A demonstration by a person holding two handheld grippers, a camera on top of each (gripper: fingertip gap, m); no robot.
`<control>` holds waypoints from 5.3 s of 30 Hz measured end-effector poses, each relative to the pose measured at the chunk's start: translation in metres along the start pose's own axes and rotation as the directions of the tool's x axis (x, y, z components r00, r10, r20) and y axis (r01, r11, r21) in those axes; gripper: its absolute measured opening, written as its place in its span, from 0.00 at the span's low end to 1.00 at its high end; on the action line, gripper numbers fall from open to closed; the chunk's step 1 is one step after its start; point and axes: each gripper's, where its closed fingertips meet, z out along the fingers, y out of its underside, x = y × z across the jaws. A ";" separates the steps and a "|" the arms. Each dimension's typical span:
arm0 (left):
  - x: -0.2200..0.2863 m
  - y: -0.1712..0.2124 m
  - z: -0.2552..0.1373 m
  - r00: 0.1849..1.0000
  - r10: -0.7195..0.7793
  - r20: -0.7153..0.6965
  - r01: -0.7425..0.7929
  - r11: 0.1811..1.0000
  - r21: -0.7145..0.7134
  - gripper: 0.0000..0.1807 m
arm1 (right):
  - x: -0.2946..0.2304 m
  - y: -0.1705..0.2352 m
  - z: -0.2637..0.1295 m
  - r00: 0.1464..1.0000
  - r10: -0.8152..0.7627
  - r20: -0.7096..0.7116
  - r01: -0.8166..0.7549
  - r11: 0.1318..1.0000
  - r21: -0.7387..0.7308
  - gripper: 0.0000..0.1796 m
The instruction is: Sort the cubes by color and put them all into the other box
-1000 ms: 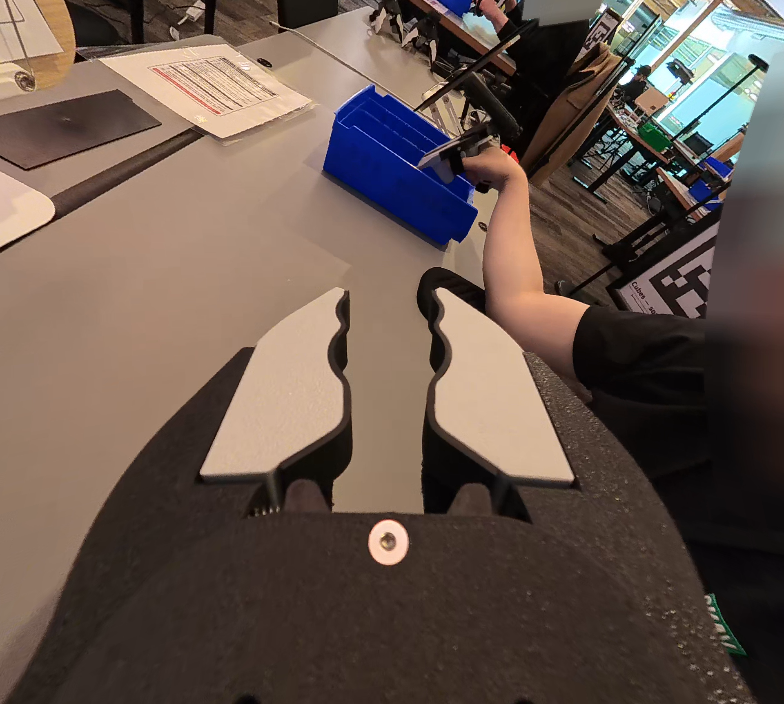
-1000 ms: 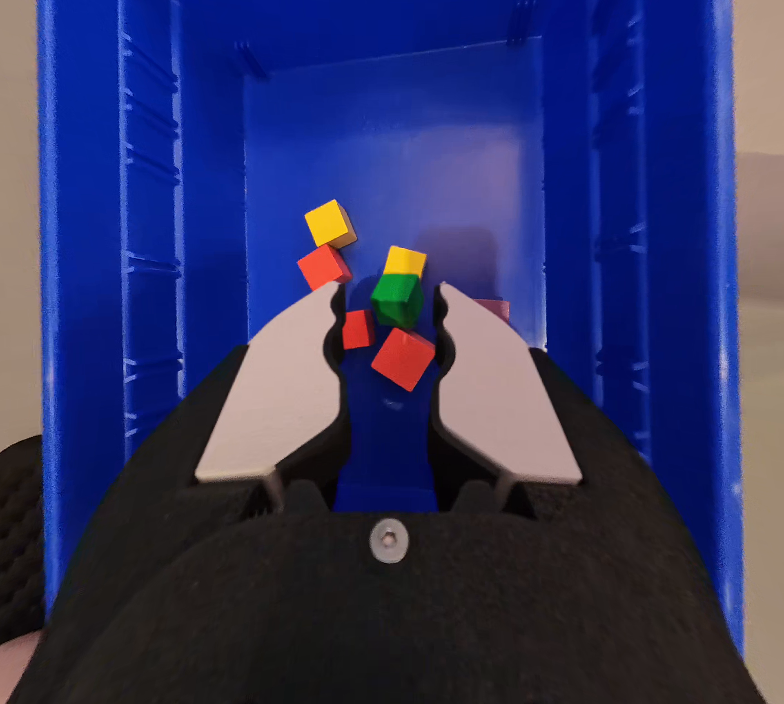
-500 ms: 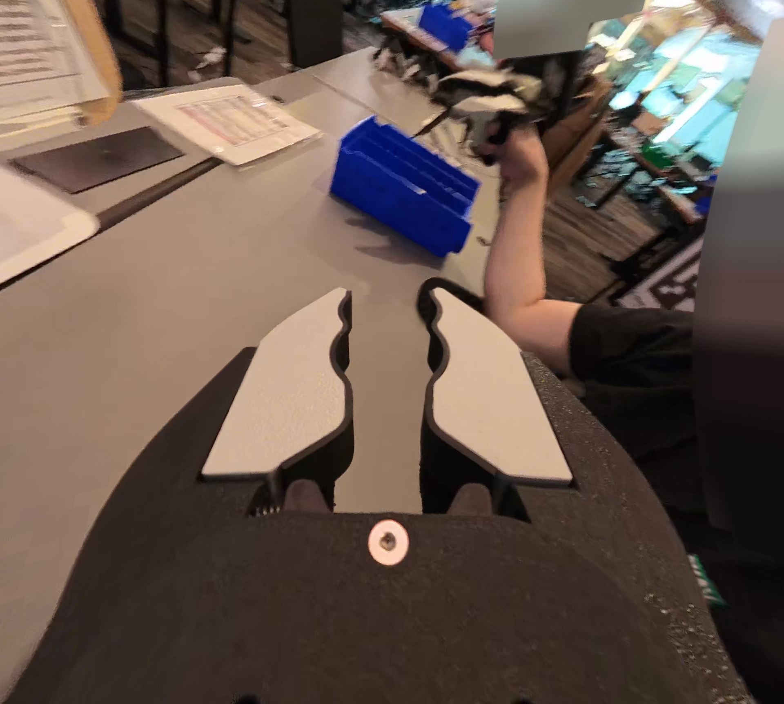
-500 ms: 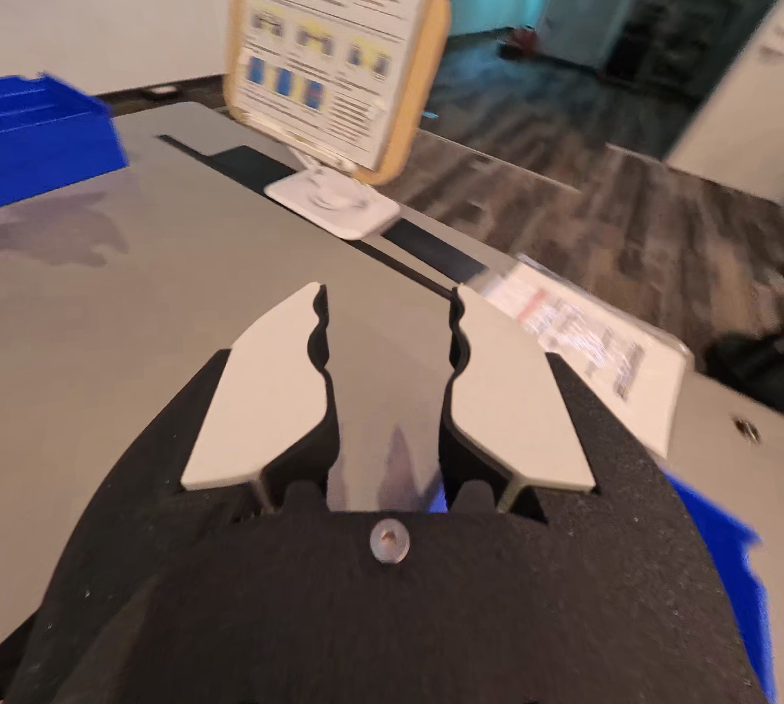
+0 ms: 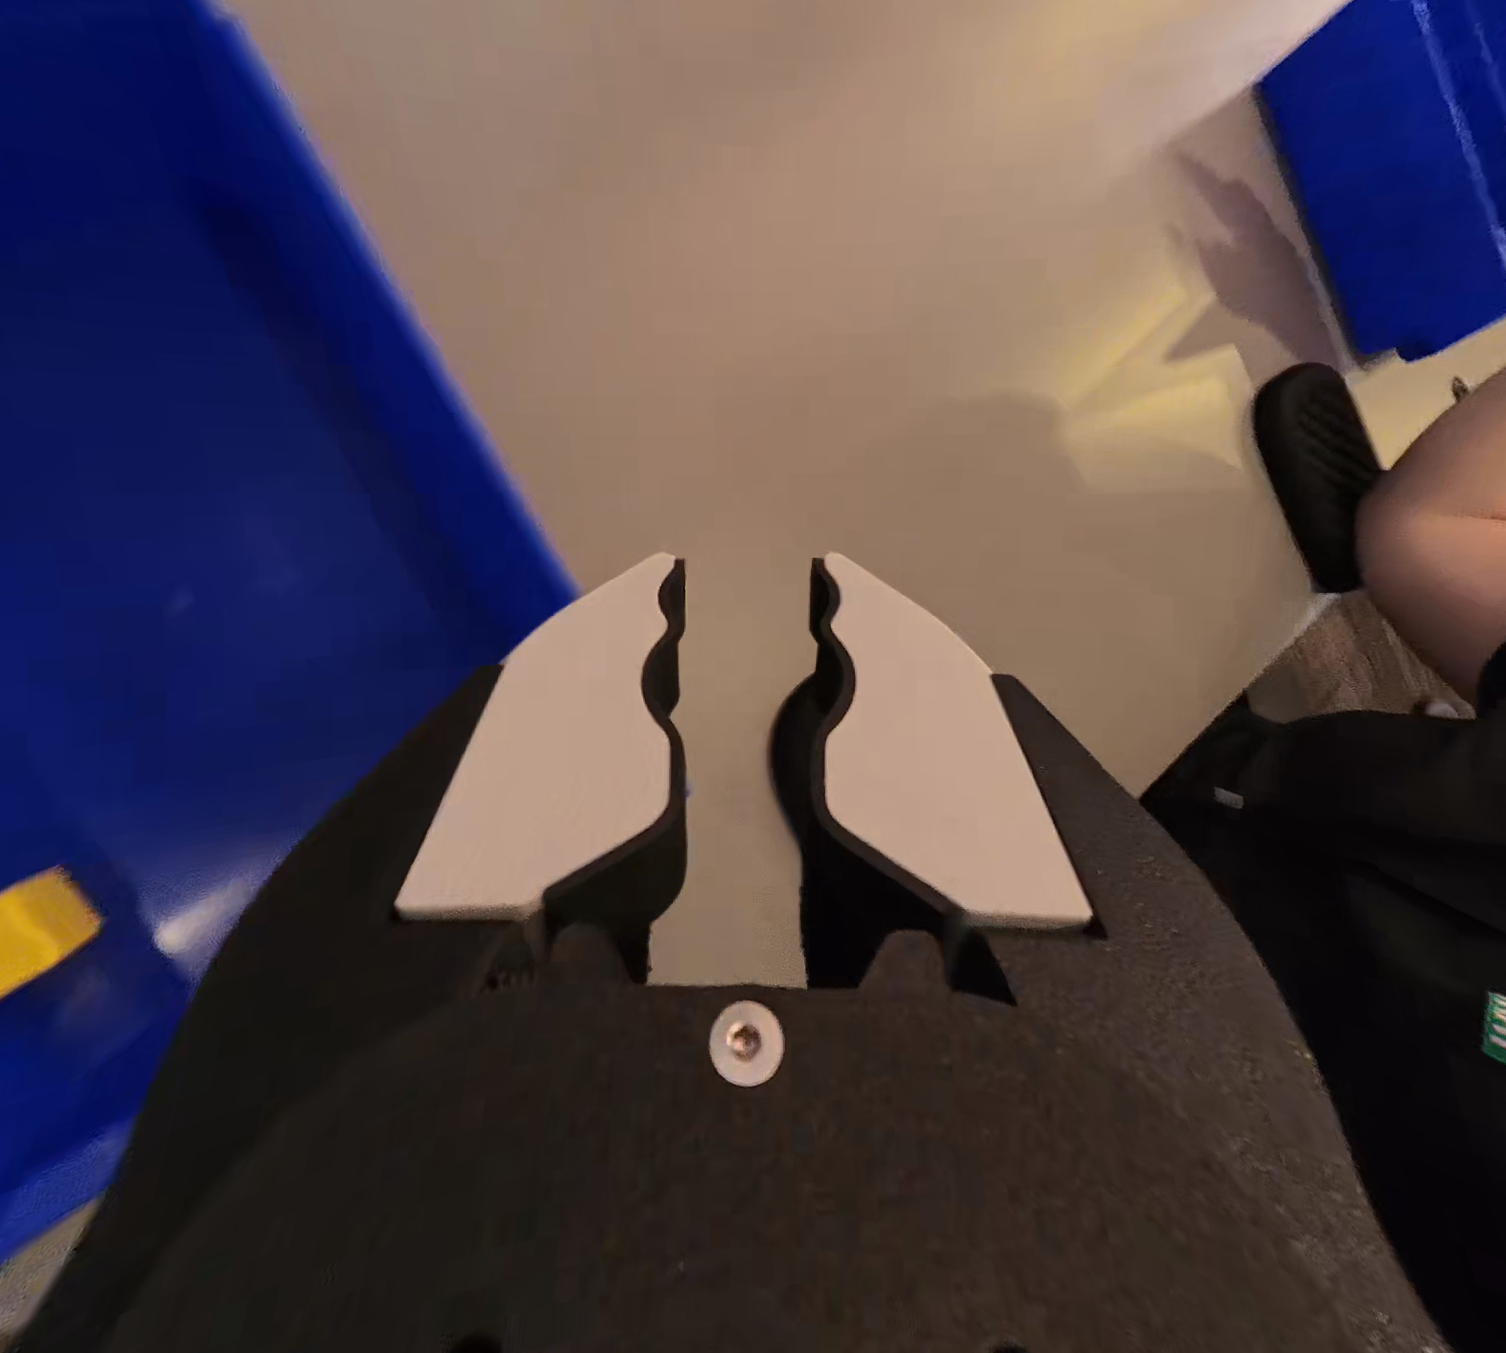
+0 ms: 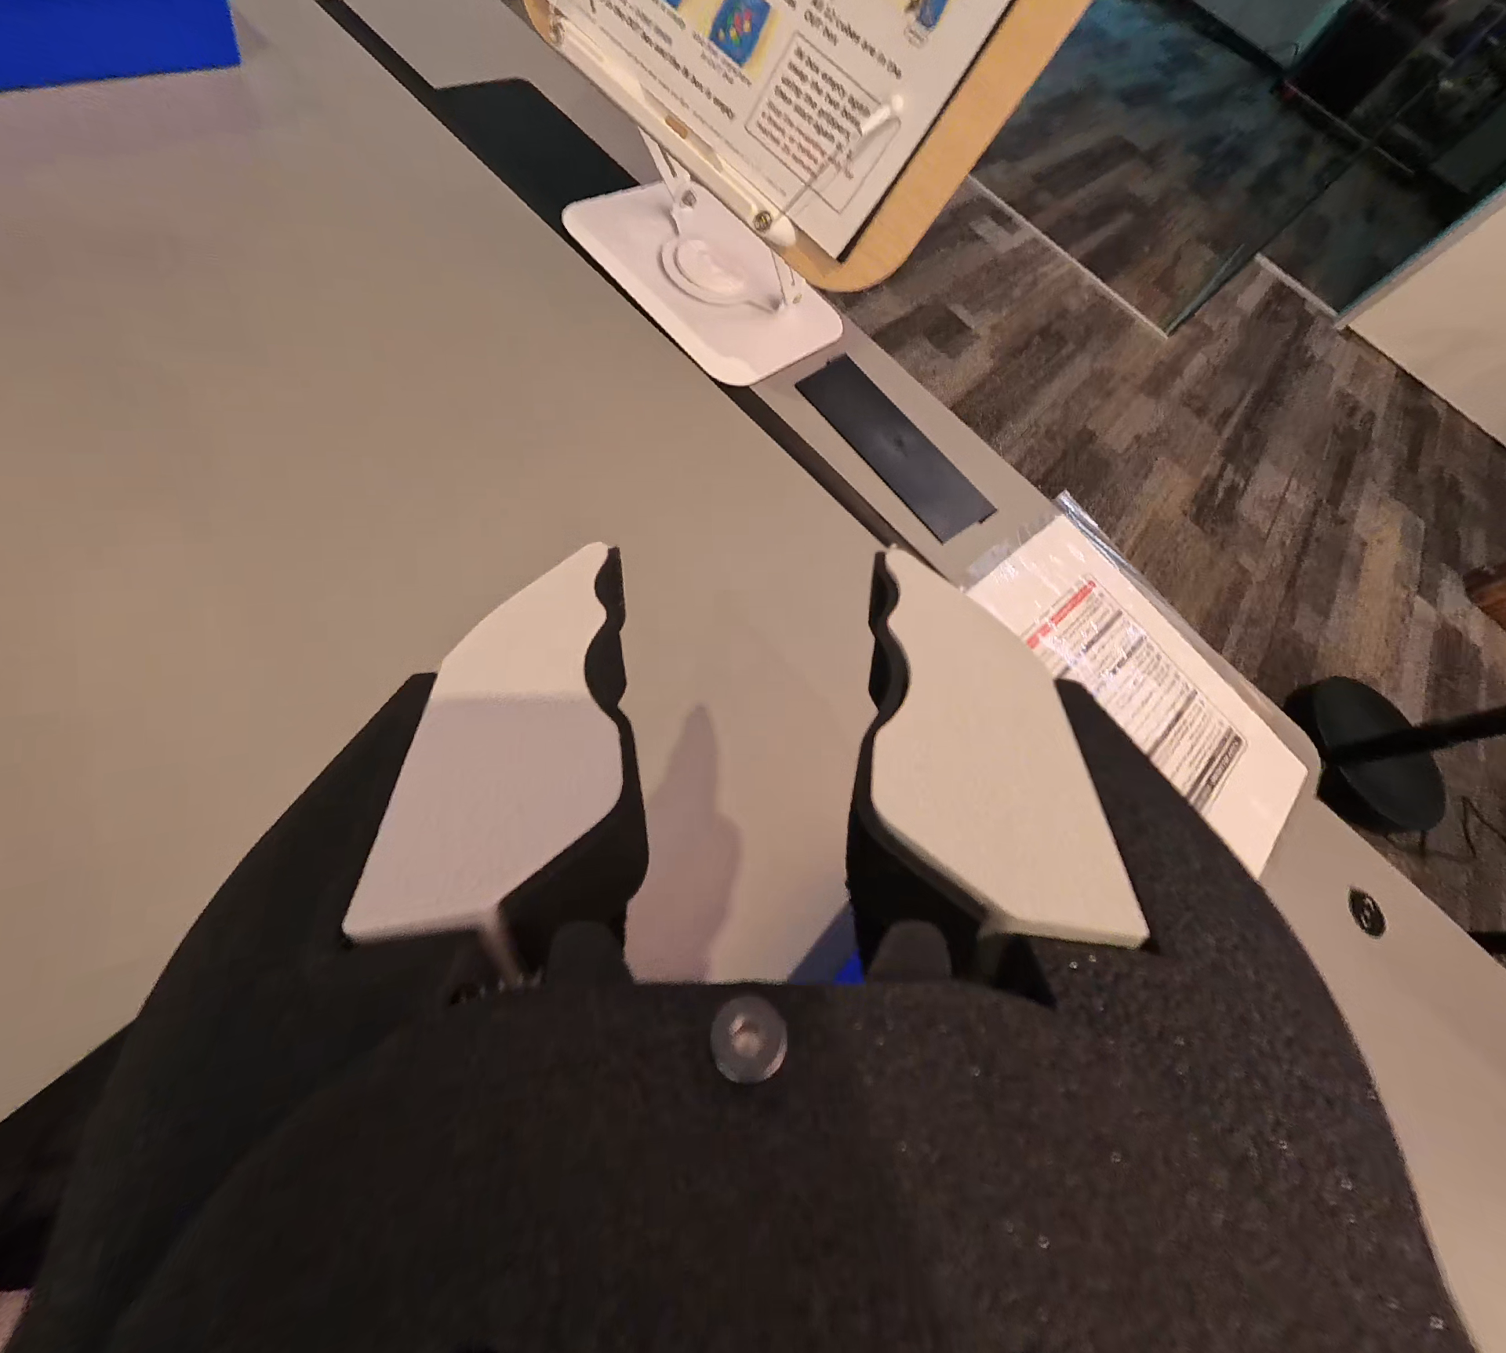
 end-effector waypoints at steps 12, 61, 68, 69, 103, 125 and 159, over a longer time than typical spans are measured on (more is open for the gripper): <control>-0.083 0.080 0.019 0.953 -0.028 0.303 0.122 0.947 -0.298 0.29 | -0.015 0.012 0.030 1.000 -0.018 0.011 0.019 0.989 -0.146 0.32; -0.118 0.113 0.048 0.910 -0.145 0.388 0.334 0.811 -0.480 0.29 | -0.021 0.034 0.032 0.998 -0.056 0.042 0.065 0.963 -0.262 0.31; -0.118 0.095 0.045 0.922 -0.151 0.356 0.305 0.850 -0.430 0.17 | -0.022 0.035 0.033 0.997 -0.063 0.041 0.072 0.960 -0.270 0.30; -0.116 0.084 0.041 0.927 -0.162 0.339 0.294 0.874 -0.387 0.17 | -0.021 0.035 0.033 0.997 -0.064 0.040 0.072 0.960 -0.269 0.30; 0.334 -0.089 0.072 0.205 0.251 -0.946 -0.223 0.953 0.204 0.16 | -0.231 -0.153 0.020 0.779 -0.624 0.055 0.474 0.645 0.599 0.26; 0.320 -0.058 0.026 -0.083 0.206 -0.975 -0.305 0.926 0.221 0.12 | -0.206 -0.145 -0.014 0.788 -0.613 0.062 0.476 0.670 0.570 0.16; 0.301 -0.033 -0.008 -0.275 0.271 -0.922 -0.355 0.863 0.359 0.08 | 0.088 0.264 -0.110 0.714 0.520 -0.469 -0.674 0.692 -0.259 0.26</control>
